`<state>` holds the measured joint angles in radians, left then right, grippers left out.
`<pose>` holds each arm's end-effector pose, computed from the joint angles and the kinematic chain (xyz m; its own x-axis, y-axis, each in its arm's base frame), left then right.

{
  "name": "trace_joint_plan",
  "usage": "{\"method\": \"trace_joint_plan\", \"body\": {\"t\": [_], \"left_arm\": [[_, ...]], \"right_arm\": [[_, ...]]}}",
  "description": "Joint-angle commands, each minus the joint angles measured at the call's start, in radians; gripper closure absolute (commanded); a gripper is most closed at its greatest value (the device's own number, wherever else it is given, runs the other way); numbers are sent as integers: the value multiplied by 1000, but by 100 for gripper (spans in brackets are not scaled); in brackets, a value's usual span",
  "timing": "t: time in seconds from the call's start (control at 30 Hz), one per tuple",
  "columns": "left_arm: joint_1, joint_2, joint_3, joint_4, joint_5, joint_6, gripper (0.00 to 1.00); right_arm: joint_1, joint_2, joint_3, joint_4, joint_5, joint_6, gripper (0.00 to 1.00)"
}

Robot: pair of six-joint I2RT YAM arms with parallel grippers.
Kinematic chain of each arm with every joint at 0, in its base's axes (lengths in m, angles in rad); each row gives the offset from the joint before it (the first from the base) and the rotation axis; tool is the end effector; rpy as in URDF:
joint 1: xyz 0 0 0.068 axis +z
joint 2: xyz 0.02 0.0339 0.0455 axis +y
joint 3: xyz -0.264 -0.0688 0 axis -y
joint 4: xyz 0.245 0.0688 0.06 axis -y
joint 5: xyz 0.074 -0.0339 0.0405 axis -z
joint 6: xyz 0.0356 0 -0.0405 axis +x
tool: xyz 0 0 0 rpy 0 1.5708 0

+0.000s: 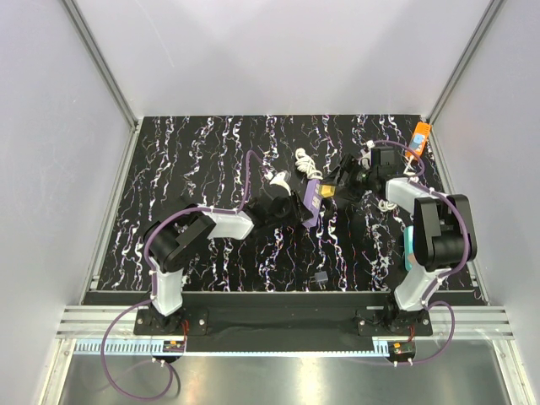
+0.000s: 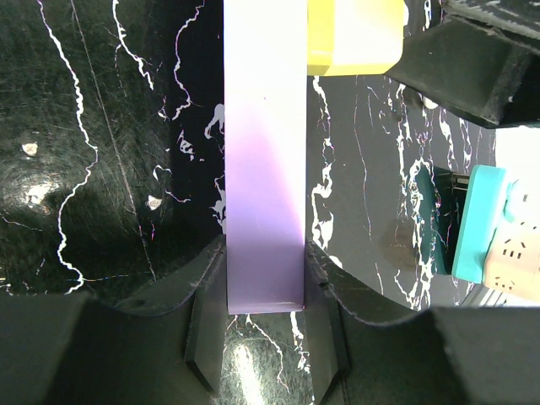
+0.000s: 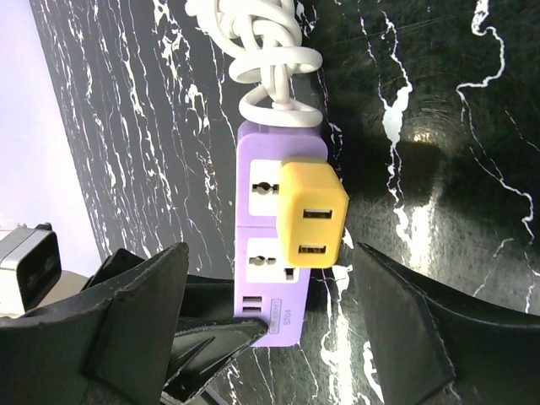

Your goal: Pull the plug off the socket

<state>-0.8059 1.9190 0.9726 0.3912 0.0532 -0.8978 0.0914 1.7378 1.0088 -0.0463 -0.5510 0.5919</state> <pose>0.2722 -0.2863 0.1402 -0.8153 -0.2782 -0.5078 0.1832 0.7081 -0.6820 0.3579 0.0515 0.1824 -0.8296 0.4013 -0.3883 0.0153 0.7114 0.7026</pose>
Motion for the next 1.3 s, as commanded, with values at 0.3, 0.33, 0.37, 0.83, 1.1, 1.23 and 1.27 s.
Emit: {"method": "trace_joint_plan", "body": {"t": [0.3, 0.33, 0.37, 0.83, 1.1, 1.23, 1.27], "left_arm": [[11, 17, -34, -112, -21, 43, 100], [11, 17, -32, -111, -21, 43, 100], [11, 17, -32, -110, -19, 43, 100], [13, 21, -31, -109, -16, 42, 100], [19, 26, -28, -147, -49, 4, 100], [24, 20, -35, -155, -84, -15, 100], [24, 17, -38, -155, -90, -16, 100]], "right_arm": [[-4, 81, 40, 105, -58, 5, 31], [-2, 81, 37, 108, -56, 11, 34], [-2, 85, 36, 111, -55, 13, 34], [-4, 126, 8, 203, -79, 69, 48], [-2, 88, -42, 232, -46, 98, 73], [-2, 77, -75, 267, -41, 129, 84], [-2, 75, -75, 269, -43, 131, 89]]}}
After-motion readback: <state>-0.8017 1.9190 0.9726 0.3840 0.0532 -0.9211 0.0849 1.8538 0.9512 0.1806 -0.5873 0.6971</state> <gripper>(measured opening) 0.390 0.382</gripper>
